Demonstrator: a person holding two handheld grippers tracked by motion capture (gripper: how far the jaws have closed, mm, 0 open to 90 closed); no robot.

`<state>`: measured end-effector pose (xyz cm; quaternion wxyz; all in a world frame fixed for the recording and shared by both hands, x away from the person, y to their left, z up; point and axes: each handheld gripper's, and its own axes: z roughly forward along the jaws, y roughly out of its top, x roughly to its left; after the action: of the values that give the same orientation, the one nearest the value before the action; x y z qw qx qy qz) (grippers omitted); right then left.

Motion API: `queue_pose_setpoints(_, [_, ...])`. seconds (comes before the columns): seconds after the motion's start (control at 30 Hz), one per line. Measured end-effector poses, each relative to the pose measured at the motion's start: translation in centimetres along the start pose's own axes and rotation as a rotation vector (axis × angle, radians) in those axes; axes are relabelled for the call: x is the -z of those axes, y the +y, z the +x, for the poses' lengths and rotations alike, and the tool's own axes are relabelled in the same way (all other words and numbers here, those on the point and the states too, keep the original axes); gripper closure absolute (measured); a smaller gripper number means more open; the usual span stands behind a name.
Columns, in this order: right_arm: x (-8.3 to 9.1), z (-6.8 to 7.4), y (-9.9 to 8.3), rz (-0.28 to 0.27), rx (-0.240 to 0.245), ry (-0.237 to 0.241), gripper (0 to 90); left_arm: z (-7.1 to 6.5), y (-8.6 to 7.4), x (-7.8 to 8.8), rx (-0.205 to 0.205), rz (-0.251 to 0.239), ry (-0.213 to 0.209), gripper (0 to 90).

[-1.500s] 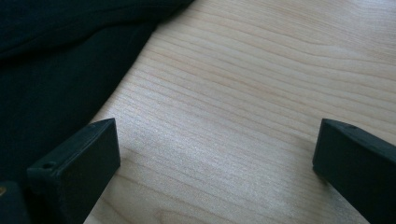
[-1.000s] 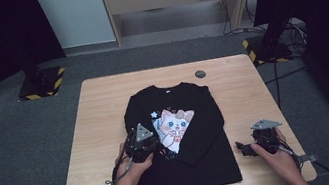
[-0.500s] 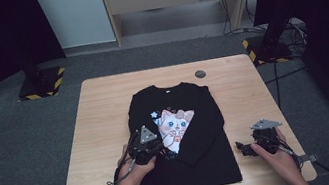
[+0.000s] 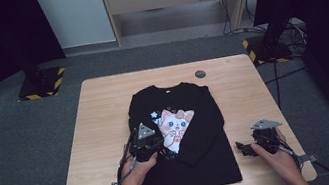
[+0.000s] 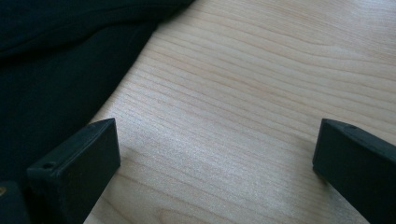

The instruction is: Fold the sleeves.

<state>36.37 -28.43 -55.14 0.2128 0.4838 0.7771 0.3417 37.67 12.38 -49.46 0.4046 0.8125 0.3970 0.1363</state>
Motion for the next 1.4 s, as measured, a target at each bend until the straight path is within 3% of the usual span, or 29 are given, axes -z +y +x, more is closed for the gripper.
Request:
queue_pose_setpoints(0.07, [0.0,0.0,0.0,0.000,0.000,0.000,0.8,-0.2,0.1,-0.2,0.035,-0.013,-0.024,71.3])
queue_pose_setpoints(0.17, [0.0,0.0,0.0,0.000,0.001,0.002,0.8,-0.6,0.1,0.0,0.038,-0.037,-0.045,57.6])
queue_pose_setpoints(0.3, [0.0,0.0,0.0,0.000,0.002,0.002,0.8,-0.8,-0.5,0.3,-0.009,-0.020,-0.053,50.2])
queue_pose_setpoints(0.47, [0.0,0.0,0.0,0.001,0.001,0.001,0.8,-0.5,-1.7,0.0,-0.070,0.014,-0.017,44.9])
queue_pose_setpoints(0.57, [0.0,0.0,0.0,0.000,0.002,0.001,0.8,0.0,-2.2,-0.2,-0.110,0.030,0.028,42.7])
queue_pose_setpoints(0.63, [0.0,0.0,0.0,0.000,0.001,0.001,0.8,0.5,-2.4,-0.2,-0.110,0.028,0.040,42.4])
queue_pose_setpoints(0.73, [0.0,0.0,0.0,0.001,0.000,0.001,0.7,1.4,-2.6,-0.1,-0.118,0.024,0.092,41.8])
queue_pose_setpoints(0.9, [0.0,0.1,0.0,0.001,-0.003,-0.001,0.7,3.3,-3.0,-0.1,-0.071,0.017,0.147,41.2])
queue_pose_setpoints(1.0, [0.0,0.1,0.0,0.001,-0.003,-0.001,0.7,3.8,-3.3,-0.5,-0.078,0.023,0.148,41.6])
queue_pose_setpoints(1.1, [0.0,0.1,0.0,0.000,-0.002,-0.002,0.8,3.8,-3.5,-0.8,-0.047,0.023,0.123,42.2])
queue_pose_setpoints(1.23, [0.1,0.1,-0.1,0.001,-0.002,-0.002,0.8,3.2,-3.5,-1.3,-0.068,0.046,0.111,45.6])
queue_pose_setpoints(1.33, [0.1,0.1,-0.1,0.001,-0.002,-0.002,0.8,3.0,-3.4,-1.8,-0.063,0.045,0.103,50.6])
queue_pose_setpoints(1.4, [0.1,0.1,-0.1,0.002,-0.001,-0.001,0.7,2.7,-3.3,-1.9,-0.062,0.048,0.099,58.6])
